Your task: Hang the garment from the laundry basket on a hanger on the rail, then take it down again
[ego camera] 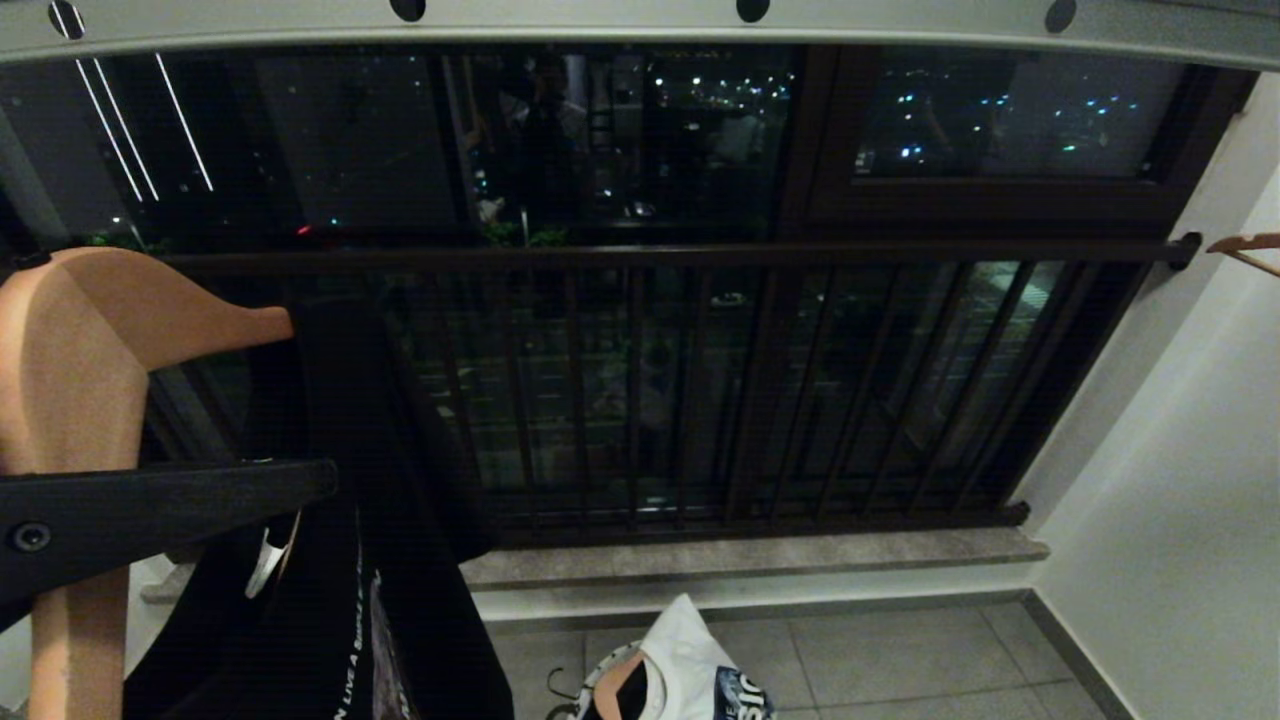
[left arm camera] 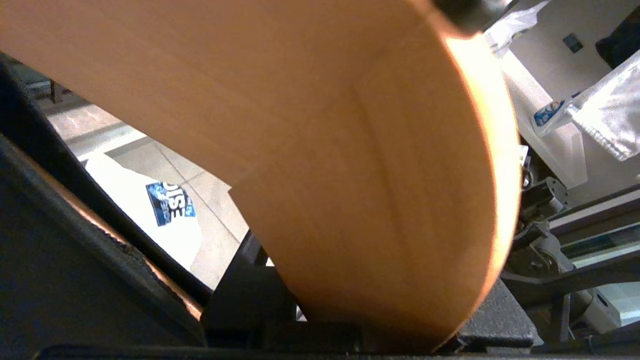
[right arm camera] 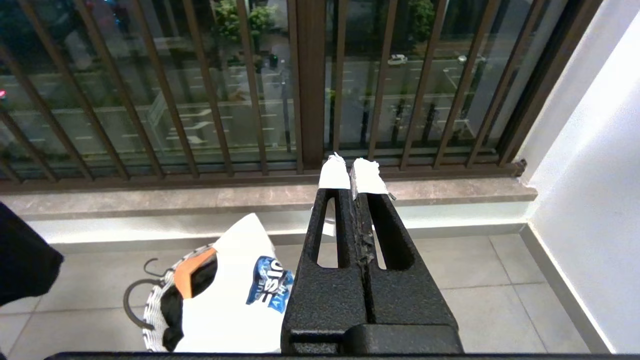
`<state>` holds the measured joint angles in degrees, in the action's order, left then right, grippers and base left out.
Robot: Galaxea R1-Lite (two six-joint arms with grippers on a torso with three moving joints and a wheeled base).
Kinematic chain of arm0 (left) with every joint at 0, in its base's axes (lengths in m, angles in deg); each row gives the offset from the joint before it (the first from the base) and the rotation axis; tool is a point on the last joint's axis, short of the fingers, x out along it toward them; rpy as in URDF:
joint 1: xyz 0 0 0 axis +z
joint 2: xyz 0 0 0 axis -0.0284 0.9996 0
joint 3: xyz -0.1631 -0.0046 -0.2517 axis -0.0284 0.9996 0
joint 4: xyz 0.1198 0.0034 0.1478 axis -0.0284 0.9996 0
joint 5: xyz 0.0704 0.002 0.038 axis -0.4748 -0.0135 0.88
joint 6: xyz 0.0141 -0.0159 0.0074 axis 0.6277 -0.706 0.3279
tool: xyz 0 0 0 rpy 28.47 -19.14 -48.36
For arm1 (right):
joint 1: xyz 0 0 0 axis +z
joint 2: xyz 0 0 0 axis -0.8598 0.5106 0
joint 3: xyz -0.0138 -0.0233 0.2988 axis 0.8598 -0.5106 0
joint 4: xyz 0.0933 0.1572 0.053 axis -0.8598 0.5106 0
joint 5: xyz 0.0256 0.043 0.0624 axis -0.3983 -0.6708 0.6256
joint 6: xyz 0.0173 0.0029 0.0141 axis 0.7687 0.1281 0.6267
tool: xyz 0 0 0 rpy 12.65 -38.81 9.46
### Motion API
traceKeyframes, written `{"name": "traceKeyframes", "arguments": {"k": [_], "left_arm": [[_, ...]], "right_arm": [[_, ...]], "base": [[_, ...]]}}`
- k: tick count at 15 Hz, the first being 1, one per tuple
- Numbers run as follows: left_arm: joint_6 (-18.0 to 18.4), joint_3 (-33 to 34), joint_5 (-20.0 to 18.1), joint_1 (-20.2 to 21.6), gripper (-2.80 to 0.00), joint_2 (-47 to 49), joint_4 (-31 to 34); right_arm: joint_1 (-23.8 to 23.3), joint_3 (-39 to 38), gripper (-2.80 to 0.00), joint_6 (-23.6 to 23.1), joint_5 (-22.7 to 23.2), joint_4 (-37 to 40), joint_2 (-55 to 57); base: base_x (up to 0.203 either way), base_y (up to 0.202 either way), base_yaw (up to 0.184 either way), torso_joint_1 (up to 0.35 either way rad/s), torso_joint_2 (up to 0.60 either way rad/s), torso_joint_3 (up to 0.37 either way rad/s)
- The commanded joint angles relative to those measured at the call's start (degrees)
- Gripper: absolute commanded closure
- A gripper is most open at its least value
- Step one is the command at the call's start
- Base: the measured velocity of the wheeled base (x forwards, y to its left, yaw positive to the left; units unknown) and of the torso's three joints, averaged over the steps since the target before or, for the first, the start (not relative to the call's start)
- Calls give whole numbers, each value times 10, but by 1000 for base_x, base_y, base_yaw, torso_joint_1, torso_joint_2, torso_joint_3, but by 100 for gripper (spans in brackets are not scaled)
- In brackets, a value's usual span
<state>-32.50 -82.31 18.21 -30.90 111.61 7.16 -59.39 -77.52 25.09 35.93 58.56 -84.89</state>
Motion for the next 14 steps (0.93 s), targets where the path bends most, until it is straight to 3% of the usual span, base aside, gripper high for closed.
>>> {"name": "traceKeyframes", "arguments": {"k": [1,14], "left_arm": [[-1,6,-2,0,0,1,0],[19,17,0,0,0,-1,-1]], "right_arm": [[0,0,0,0,0,0,1],[0,0,0,0,0,0,1]], "base": [[0,0,0,-72,179,85],[0,0,0,-130,270,140]]}}
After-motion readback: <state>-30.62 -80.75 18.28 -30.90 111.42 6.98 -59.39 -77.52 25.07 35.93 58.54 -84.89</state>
